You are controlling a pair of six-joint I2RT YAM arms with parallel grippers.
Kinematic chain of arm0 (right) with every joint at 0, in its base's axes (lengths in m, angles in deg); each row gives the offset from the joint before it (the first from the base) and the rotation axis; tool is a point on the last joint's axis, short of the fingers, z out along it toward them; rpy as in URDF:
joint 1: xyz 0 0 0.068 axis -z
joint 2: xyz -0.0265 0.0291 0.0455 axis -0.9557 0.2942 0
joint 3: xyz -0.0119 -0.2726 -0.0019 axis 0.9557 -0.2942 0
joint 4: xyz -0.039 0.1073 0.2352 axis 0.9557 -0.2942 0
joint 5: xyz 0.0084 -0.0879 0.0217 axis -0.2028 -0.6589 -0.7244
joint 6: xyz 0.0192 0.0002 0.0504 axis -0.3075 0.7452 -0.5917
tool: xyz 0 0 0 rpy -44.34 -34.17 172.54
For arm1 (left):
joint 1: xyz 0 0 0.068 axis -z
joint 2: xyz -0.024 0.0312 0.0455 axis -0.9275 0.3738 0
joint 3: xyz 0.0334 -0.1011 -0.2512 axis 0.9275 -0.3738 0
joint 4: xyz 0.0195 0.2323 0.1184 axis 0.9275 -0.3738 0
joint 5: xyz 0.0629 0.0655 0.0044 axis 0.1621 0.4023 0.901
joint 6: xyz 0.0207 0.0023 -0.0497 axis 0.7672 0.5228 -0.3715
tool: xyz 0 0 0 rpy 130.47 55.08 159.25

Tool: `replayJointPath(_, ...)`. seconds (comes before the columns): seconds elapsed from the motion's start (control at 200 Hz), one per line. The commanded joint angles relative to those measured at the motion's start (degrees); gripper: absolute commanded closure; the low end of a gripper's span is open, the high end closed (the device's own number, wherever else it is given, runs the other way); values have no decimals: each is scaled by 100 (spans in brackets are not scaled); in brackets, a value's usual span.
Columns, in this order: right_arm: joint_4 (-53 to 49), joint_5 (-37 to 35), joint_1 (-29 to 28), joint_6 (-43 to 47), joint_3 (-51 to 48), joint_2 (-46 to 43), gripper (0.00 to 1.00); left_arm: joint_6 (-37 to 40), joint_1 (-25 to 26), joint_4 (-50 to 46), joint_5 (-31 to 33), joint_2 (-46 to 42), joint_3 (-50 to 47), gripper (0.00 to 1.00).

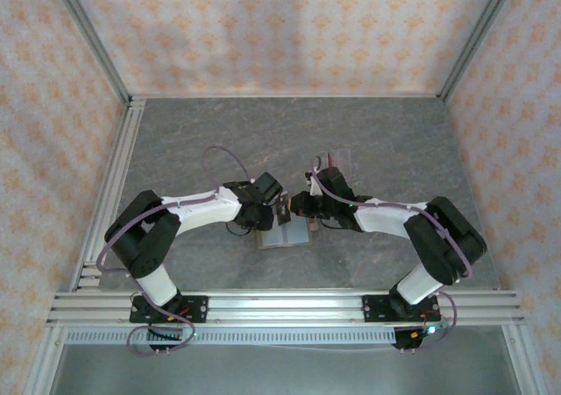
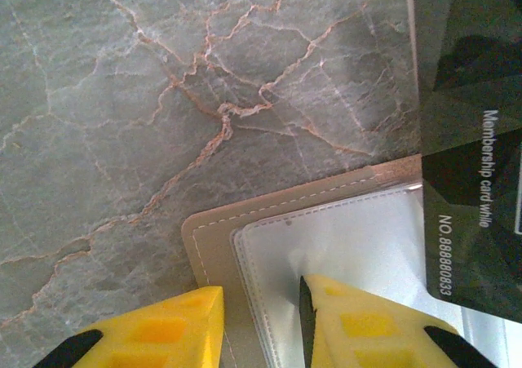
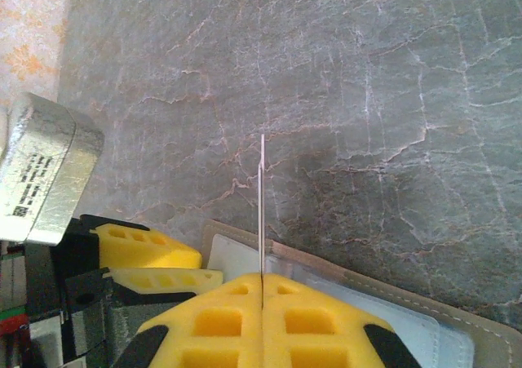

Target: Put the credit cards into the card holder

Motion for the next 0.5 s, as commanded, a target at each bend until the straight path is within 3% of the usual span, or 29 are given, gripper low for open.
replayJointPath(0.0, 302, -32, -40, 8, -140, 103, 100, 49, -57, -339, 233, 140, 39, 69)
replayJointPath(0.495, 193, -282, -49, 118, -273, -101, 100, 12, -61, -427, 245, 123, 63, 69)
